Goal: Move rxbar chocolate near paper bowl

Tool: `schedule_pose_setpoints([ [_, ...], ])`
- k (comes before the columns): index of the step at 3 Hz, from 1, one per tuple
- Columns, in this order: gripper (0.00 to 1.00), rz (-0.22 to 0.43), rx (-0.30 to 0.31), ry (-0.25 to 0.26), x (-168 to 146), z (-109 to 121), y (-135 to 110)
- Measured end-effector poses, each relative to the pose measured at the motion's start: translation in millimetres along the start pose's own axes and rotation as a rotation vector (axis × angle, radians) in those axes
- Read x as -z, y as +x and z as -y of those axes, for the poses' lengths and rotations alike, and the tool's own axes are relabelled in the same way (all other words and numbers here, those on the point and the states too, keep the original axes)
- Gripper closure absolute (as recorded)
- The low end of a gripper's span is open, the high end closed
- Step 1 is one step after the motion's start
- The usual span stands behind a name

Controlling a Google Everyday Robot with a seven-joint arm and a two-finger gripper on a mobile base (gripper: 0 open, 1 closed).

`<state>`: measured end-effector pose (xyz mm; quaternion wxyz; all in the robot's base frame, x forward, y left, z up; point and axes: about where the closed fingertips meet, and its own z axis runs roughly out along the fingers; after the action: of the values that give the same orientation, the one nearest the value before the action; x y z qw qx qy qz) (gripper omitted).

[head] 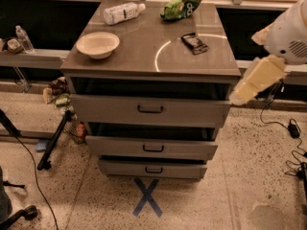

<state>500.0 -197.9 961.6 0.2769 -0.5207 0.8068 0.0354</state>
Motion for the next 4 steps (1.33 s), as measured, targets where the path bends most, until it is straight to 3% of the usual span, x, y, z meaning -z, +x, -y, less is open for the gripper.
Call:
schedule_pose_setpoints([
  [1, 0.0, 0.161, -0.145, 0.057, -26, 39, -12],
  [2, 0.0, 0.303, -0.315, 0.156, -57, 91, -5],
  [3, 0.0, 0.376, -0.432, 0.25, -74, 126, -7],
  [4, 0.0, 0.431, -0.447, 0.322, -65, 146, -16],
])
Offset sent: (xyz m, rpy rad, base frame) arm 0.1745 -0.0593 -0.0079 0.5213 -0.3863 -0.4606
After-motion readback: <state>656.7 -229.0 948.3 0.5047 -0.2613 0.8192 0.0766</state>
